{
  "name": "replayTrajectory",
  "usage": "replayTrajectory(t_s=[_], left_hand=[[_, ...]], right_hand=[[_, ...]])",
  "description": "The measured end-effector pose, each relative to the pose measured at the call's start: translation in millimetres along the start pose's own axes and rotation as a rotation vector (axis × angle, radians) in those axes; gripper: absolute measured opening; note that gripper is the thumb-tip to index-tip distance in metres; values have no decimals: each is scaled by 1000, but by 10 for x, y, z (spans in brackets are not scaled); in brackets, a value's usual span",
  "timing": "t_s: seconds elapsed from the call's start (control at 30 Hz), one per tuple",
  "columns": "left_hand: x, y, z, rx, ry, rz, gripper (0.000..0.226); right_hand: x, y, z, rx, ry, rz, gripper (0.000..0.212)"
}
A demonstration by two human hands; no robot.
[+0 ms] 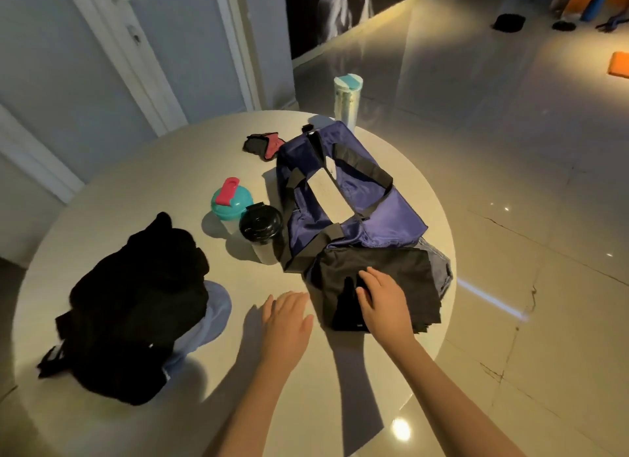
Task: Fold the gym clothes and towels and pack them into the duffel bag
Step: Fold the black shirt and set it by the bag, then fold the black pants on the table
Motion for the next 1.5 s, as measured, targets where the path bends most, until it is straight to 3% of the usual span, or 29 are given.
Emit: replayTrajectory(t_s=[0.13,0.23,0.33,0.4,0.6,0.8,0.97,1.03,1.13,1.2,1.3,1.37,1.5], left_hand=[[483,-293,662,136,67,-266,26],[850,-516,1262,336,146,-371,37],[1061,-745,1853,622,155,-298,69],[1068,-844,2177,718,124,-172,80],[1062,-813,2742,622,135,-62,78],[1227,-689,3051,501,45,-117,70],[1516,-705,3220,636,-287,-329,71],[1574,-646,3301,663,-278,-287,67],[1698,-540,3345,658,-246,-256,33],[1869,-513,3278,662,-384,-295,21],[2201,-489,2943,627,-660,-280,31],[2480,-479,2713,572,-667,-279,34],[2862,-404,2350,430,-829,-321,20]], right_hand=[[-169,-73,705,240,86,94,37],[-423,-99,1268,376,93,258,39],[-736,-90,1825,488,70,412,45],[-929,-54,2165,512,52,494,51],[-1462,84,2954,539,-17,614,61],[-1902,182,3254,493,-114,661,61],[-1979,250,3298,457,-101,650,57],[-1975,261,3289,437,-83,666,55],[-1858,275,3288,428,-32,628,52],[-1682,304,3312,440,39,519,52],[-1378,359,3373,433,269,384,60],[-1178,416,3457,445,390,342,69],[-826,461,3721,564,494,415,83]])
Point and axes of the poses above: each hand's wrist, its own y-axis towards the middle knuckle, its own x-axis out of the back of the hand, z = x × y, the point moved 6 cm from there along y, towards the middle knuckle, and after that the axes turned 10 degrees about -y, right-handed, at the moved point
